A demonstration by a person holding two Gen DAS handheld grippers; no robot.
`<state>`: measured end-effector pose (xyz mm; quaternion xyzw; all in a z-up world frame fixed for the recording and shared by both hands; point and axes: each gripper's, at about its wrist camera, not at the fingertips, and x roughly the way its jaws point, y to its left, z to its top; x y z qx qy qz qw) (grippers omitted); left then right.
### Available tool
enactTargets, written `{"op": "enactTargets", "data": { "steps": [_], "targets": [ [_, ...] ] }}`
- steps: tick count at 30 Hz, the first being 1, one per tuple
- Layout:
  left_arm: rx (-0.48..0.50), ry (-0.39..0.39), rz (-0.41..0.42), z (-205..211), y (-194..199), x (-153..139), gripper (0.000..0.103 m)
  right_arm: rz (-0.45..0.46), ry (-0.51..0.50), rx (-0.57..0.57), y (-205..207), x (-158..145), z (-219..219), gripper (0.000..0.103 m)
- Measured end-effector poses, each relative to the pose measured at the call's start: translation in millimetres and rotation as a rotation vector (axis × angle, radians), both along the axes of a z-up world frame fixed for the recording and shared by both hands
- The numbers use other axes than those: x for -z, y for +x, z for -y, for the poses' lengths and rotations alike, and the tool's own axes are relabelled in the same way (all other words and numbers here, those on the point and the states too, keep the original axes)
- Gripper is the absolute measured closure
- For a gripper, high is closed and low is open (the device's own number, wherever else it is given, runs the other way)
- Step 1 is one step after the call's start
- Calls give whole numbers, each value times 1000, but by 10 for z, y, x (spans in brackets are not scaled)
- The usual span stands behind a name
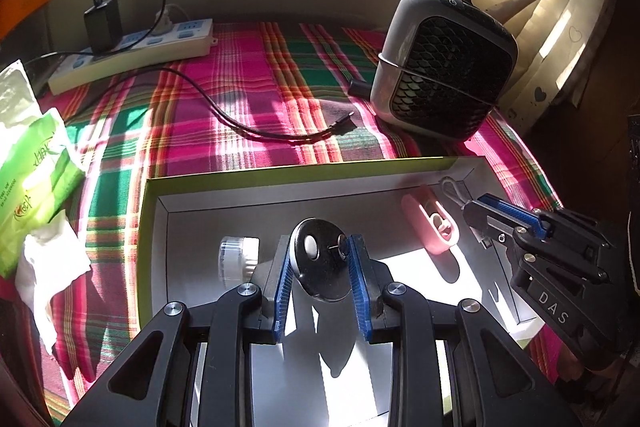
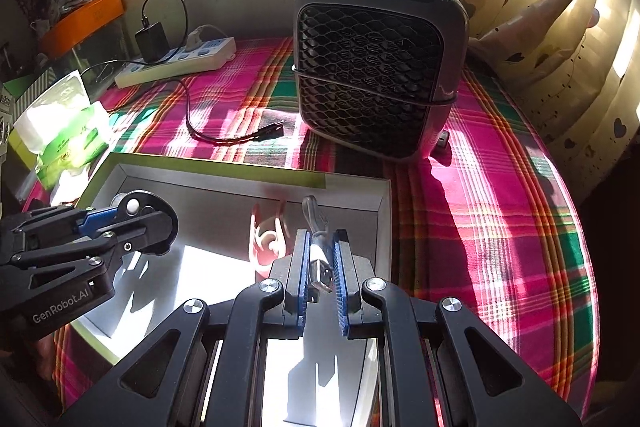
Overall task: Organize objects
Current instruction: 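Open the left tool to set down the disc while the right tool releases the cable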
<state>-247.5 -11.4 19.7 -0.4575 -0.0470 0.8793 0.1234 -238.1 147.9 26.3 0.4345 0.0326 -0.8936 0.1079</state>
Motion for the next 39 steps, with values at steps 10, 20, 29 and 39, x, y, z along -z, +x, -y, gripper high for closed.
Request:
{"op": "enactTargets", "data": {
  "steps": [10, 20, 29, 39],
  "targets": [
    [3, -19, -1, -45, -58, 46, 78, 3, 14, -2, -29, 50, 34, 91],
    [3, -22, 1, -40, -72, 42, 78, 12, 14, 0, -41, 99, 23, 91],
    [2, -24, 5, -55, -76, 41, 77, 16, 16, -2, -60, 113, 29, 91],
    [-6, -29, 10, -42, -74, 46, 71, 9, 10, 10, -74, 104, 16, 91]
  ]
}}
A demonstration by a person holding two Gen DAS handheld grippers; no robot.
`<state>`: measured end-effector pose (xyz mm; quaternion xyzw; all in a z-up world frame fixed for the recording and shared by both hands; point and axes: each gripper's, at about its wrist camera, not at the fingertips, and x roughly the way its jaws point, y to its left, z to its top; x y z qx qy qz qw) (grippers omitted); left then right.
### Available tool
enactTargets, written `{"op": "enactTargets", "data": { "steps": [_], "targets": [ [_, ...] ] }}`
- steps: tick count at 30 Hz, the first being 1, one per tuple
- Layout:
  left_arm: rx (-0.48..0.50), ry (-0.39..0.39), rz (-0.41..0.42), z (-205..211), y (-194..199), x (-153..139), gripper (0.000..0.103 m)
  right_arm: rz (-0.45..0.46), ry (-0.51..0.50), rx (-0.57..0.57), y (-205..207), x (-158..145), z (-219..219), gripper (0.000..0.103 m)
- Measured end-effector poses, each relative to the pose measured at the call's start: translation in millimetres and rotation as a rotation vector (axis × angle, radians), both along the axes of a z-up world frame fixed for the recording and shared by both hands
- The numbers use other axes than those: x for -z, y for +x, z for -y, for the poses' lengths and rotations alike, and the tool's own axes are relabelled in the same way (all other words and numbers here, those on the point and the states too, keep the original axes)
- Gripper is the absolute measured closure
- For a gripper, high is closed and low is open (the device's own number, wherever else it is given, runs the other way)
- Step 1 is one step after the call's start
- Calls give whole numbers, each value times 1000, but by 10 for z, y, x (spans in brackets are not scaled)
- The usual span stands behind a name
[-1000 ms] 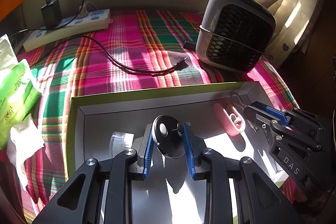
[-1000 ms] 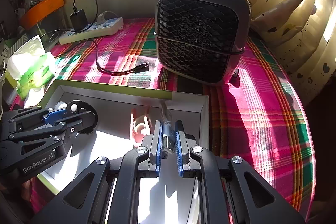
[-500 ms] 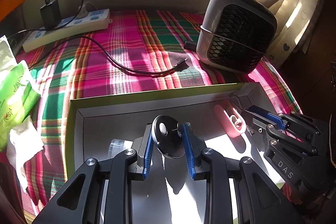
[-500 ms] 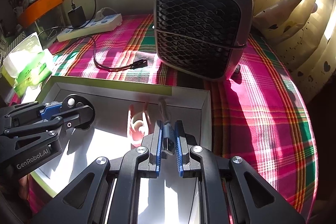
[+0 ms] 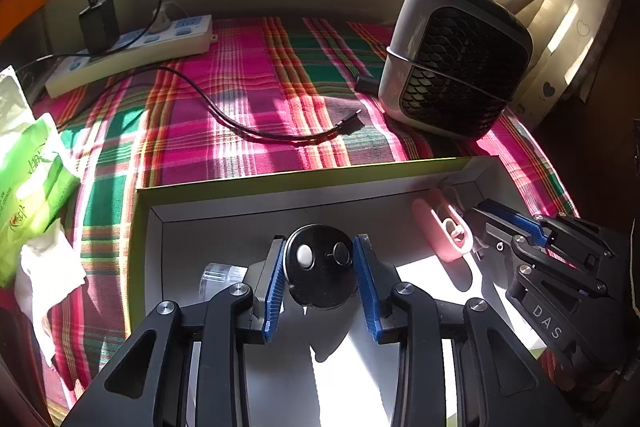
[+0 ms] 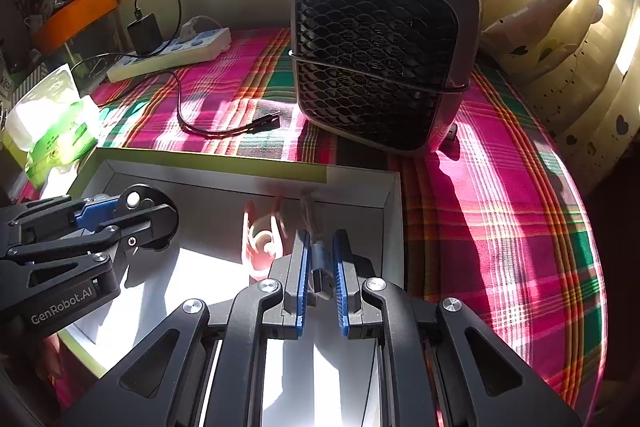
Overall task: Organize objects
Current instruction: 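Open the left tool to set down the disc while the right tool releases the cable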
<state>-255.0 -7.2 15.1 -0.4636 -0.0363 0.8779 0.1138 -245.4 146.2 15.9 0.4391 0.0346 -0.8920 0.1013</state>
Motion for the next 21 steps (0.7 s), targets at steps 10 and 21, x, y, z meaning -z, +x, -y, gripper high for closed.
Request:
{"op": "enactTargets", "data": {
  "steps": [10, 21],
  "targets": [
    [-8, 3, -10, 29, 44, -63, 63, -13, -5, 8, 61, -48, -5, 88],
    [-19, 16, -38, 105, 212, -182, 63, -31, -16, 12, 216, -118, -13, 78]
  ]
}}
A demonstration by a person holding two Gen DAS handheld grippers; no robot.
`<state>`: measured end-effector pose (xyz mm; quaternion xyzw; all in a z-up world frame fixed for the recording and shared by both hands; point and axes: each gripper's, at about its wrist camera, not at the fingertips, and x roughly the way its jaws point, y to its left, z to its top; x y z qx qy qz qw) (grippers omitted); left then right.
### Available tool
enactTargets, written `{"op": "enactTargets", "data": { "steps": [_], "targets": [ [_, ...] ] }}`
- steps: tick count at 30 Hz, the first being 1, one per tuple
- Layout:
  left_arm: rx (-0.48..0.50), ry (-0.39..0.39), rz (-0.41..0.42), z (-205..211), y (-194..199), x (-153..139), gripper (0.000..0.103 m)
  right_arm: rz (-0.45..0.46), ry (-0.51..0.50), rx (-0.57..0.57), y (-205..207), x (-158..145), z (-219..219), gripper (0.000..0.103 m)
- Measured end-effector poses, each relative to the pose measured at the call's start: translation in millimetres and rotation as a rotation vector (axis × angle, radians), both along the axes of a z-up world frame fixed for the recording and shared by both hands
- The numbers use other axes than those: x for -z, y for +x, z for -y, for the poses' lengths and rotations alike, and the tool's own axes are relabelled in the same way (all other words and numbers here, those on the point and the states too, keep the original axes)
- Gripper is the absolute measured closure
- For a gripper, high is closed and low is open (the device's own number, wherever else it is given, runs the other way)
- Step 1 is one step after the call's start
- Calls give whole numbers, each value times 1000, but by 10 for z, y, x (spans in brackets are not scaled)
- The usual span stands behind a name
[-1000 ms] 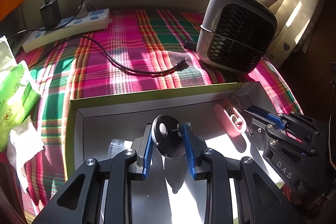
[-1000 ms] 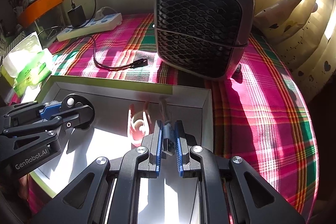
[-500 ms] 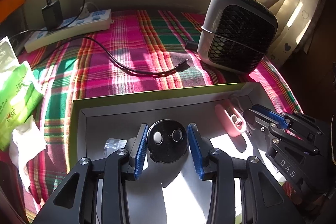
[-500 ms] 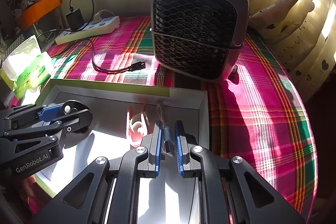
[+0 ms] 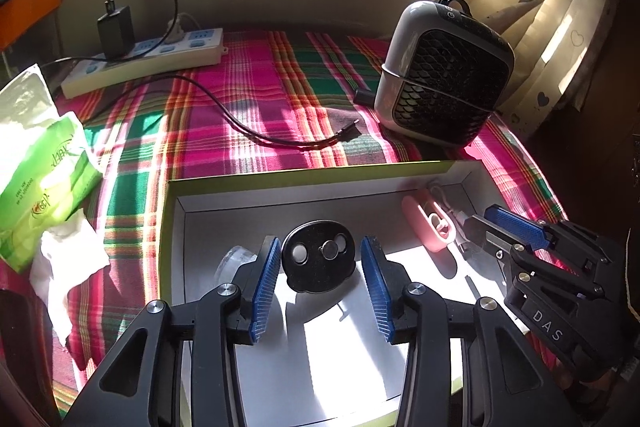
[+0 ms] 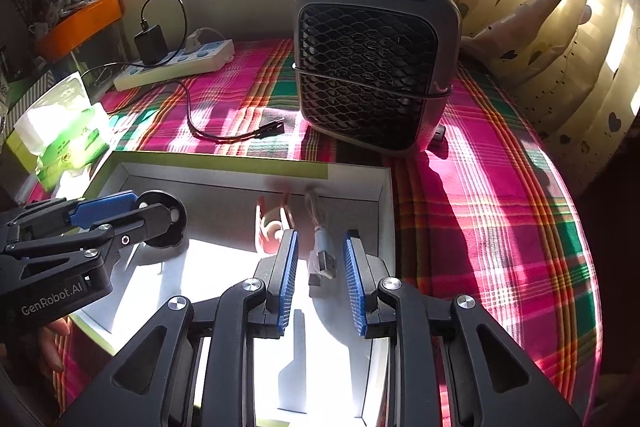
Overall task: Organize objects
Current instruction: 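Open the left tool to set down the disc while the right tool releases the cable, then withdraw both open tools from the box toward the green mushroom and walnut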
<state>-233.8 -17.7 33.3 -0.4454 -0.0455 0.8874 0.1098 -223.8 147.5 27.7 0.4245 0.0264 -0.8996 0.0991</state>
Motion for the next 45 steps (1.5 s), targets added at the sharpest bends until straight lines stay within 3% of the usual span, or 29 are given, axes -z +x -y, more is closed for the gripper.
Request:
{"op": "enactTargets", "data": {
  "steps": [22, 26, 32, 45],
  "targets": [
    [-15, 30, -73, 88, 553, -216, 63, -62, -28, 25, 475, -189, -133, 77],
    [-20, 36, -90, 112, 700, -249, 63, -67, -41, 30, 600, -206, -207, 70],
    [-24, 40, -121, 139, 944, -286, 63, -92, -42, 34, 815, -251, -284, 69],
    [11, 72, -86, 159, 1323, -157, 63, -87, -28, 33, 1121, -139, -360, 69]
  ]
}}
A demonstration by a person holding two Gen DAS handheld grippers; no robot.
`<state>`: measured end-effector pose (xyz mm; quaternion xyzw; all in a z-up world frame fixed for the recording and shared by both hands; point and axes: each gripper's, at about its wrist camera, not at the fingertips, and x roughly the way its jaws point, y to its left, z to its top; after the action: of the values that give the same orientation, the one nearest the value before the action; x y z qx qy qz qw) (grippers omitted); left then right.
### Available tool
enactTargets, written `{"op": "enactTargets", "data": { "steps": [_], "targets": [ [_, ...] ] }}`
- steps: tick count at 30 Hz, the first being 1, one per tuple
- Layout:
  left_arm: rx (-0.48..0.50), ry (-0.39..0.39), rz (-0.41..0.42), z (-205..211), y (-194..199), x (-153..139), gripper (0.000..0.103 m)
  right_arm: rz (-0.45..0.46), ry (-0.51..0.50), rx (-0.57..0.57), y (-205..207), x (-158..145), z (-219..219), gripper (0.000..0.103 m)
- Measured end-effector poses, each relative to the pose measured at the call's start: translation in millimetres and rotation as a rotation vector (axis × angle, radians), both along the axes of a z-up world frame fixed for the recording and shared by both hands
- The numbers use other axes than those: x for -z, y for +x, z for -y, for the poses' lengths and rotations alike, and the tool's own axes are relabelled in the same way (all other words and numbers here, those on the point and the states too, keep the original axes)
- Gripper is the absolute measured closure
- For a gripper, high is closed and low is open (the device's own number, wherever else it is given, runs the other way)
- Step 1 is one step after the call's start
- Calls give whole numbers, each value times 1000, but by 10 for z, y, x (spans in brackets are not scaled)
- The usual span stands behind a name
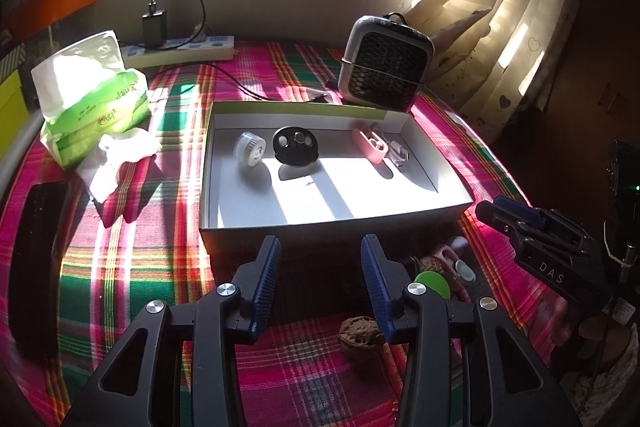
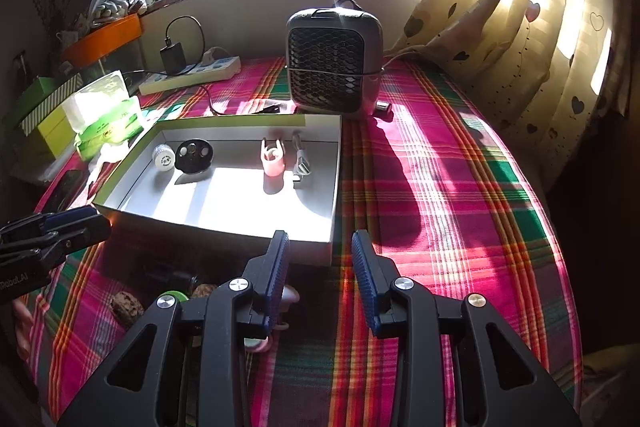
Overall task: Organize objects
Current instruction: 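Withdraw both open tools from the box toward the green mushroom and walnut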
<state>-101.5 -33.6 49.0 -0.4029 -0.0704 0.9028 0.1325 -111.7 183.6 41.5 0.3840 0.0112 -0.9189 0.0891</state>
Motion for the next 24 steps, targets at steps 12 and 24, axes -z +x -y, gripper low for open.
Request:
{"op": "enactTargets", "data": {
  "steps": [12, 24],
  "targets": [
    [28, 36, 65, 45, 169, 195, 62, 52, -62, -36, 69, 193, -70, 69],
    [55, 61, 86, 30, 231, 264, 61, 77, -100, -106, 36, 229, -17, 61]
  ]
}}
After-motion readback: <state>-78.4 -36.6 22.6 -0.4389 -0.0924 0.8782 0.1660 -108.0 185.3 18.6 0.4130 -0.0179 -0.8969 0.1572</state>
